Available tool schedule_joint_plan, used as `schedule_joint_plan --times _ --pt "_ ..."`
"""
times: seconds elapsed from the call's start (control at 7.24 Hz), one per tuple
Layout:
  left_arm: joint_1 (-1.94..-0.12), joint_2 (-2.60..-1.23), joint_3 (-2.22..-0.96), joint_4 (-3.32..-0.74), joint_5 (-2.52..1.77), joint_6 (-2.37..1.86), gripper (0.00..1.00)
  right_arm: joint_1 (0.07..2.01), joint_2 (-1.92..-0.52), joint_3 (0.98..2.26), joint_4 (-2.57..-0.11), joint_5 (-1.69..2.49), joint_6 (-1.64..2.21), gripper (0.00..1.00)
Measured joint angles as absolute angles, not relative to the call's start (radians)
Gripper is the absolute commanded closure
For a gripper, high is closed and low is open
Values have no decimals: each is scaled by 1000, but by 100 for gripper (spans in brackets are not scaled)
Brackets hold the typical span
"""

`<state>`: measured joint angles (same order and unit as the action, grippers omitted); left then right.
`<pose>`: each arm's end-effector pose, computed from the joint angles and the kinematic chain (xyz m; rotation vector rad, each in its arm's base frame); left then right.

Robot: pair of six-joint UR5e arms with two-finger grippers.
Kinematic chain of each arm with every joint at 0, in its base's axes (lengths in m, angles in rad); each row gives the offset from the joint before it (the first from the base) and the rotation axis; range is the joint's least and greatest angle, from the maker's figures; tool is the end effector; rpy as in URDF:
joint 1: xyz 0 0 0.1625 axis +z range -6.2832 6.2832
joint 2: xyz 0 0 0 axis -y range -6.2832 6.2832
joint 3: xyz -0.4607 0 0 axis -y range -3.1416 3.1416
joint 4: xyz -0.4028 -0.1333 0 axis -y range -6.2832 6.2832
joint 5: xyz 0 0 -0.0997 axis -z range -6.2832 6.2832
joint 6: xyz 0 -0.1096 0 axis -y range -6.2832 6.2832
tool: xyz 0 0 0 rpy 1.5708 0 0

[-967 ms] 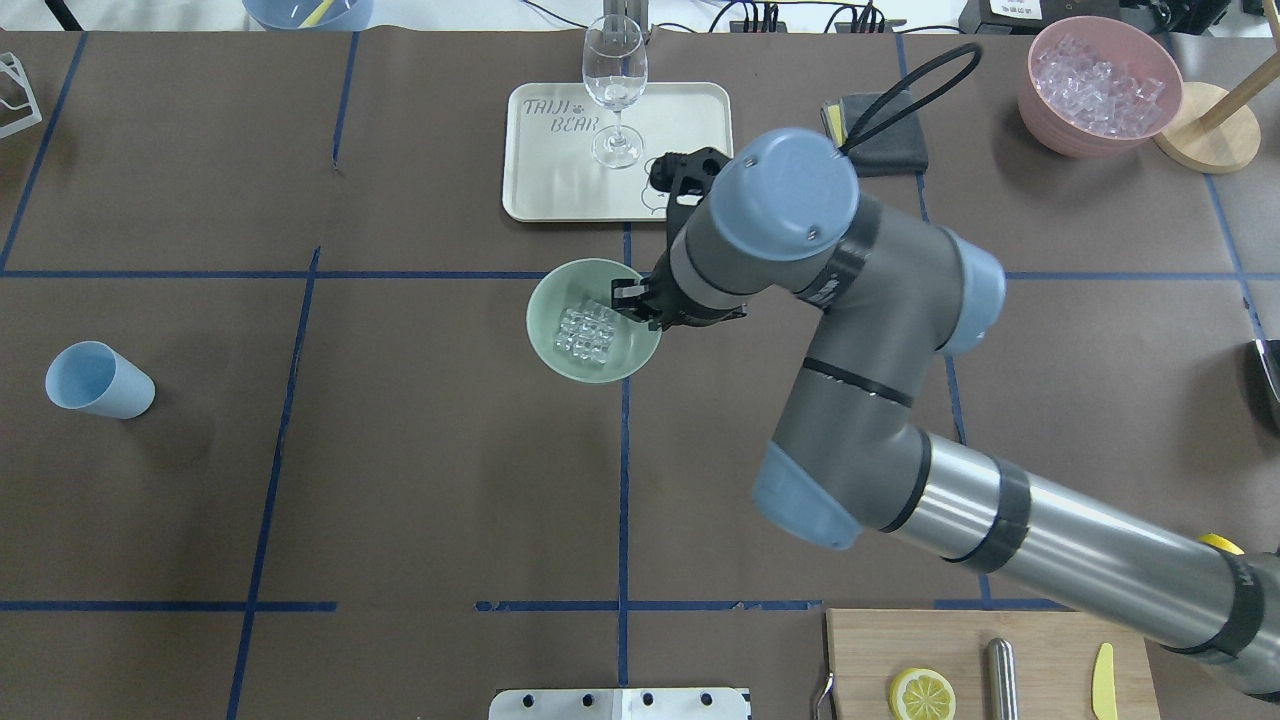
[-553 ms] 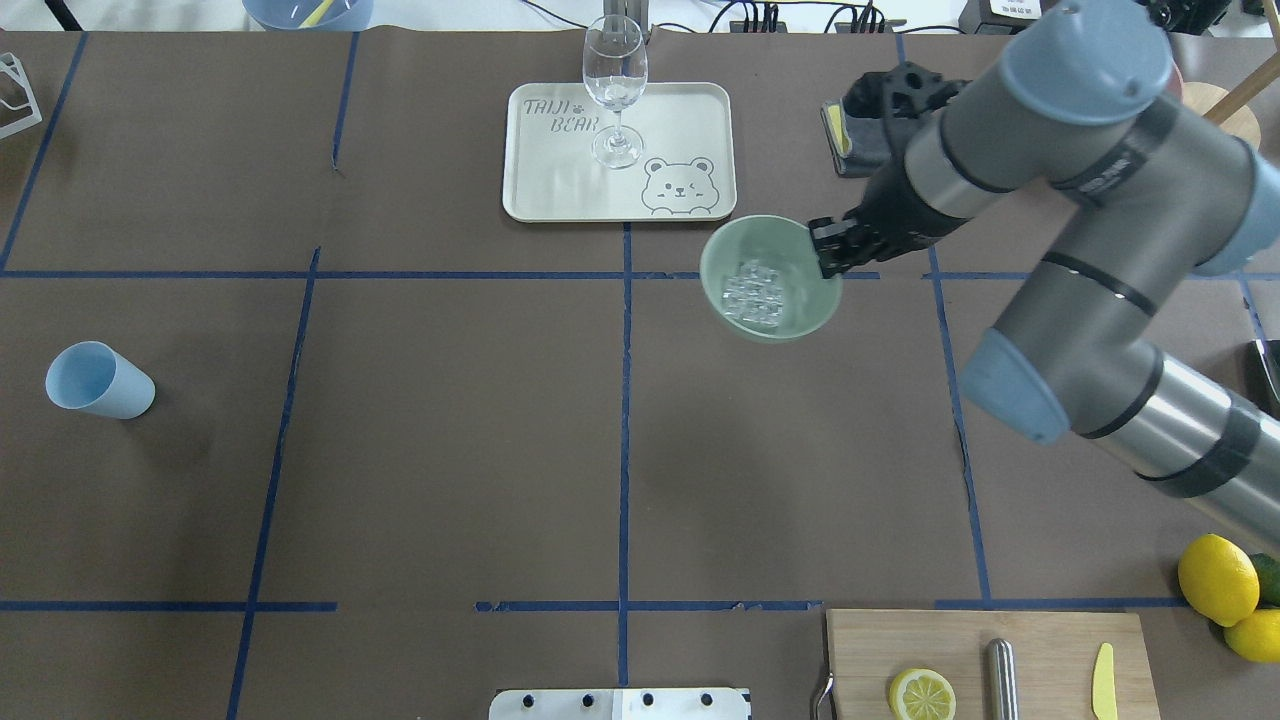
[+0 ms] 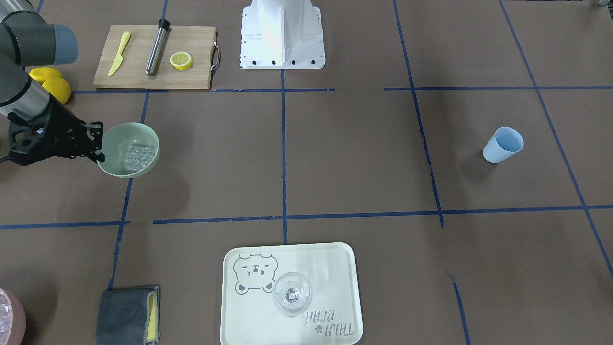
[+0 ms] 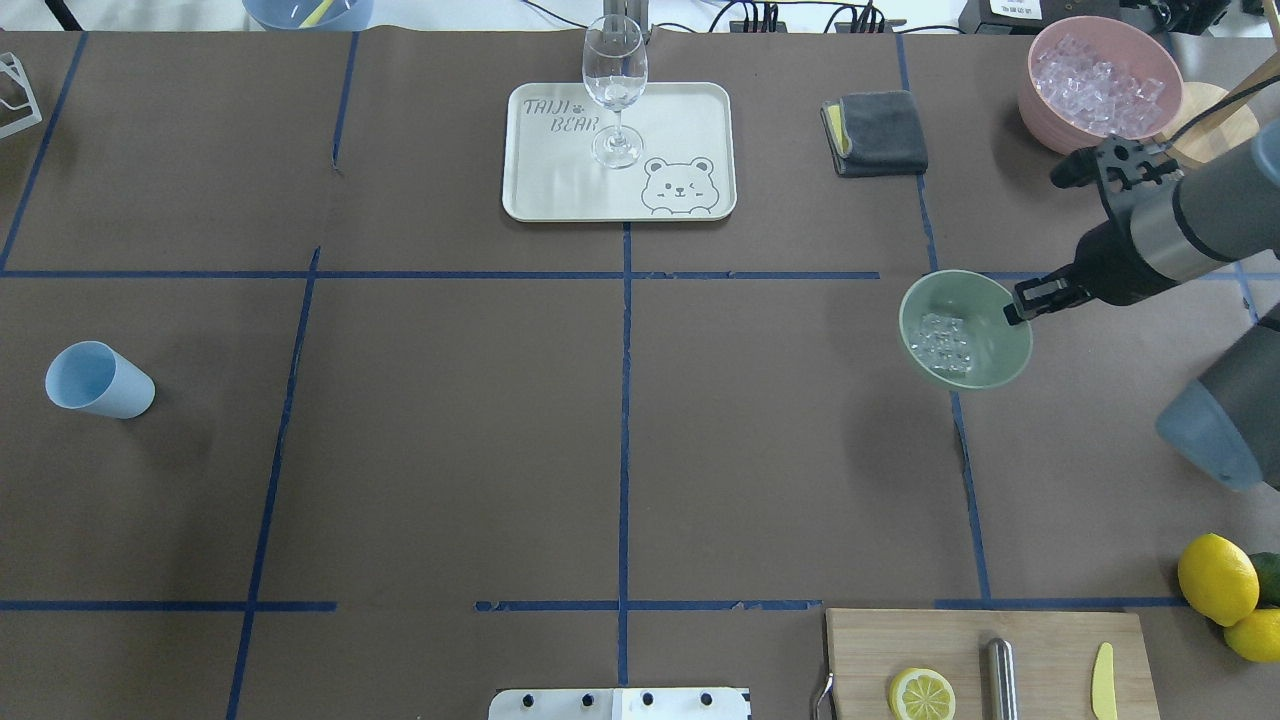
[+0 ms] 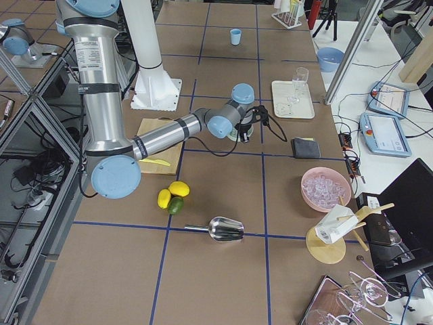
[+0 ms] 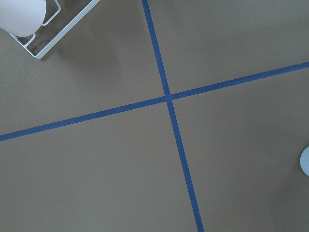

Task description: Pour ice into bowl

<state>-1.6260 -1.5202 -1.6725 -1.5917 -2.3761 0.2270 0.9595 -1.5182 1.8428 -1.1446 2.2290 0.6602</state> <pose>-0.0809 -0.4801 0.6706 0.1809 0.7886 0.1913 -0.2545 -0.4786 0.4895 0.2095 -0.9326 -0.2018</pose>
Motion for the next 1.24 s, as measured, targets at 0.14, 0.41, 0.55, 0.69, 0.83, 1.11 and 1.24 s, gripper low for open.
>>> schedule_joint_plan --times 0.14,0.41,0.55,0.69,0.83,1.11,1.24 --pt "-1626 -1520 -1672 -1592 -2376 227 0 972 -1586 1834 -1082 2230 655 100" --pt "-1626 -1519 -1672 -1592 -2376 227 0 985 -1662 1738 -908 2230 651 100" --pt "-1626 -1518 -1672 -1592 -2376 227 0 988 -1674 1667 -807 2230 654 100" --pt "-1626 -1515 -1673 -1593 -2376 228 0 988 -1678 1627 -747 2235 656 92" --pt "-1626 -1514 -1673 -1593 -2376 229 0 988 -1679 1610 -720 2244 657 8" --pt "-1626 -1510 -1673 -1594 -2376 230 0 989 -1683 1603 -705 2248 658 0" --pt "-1626 -1507 -1674 -1595 -2376 231 0 998 -1684 1608 -707 2244 657 0"
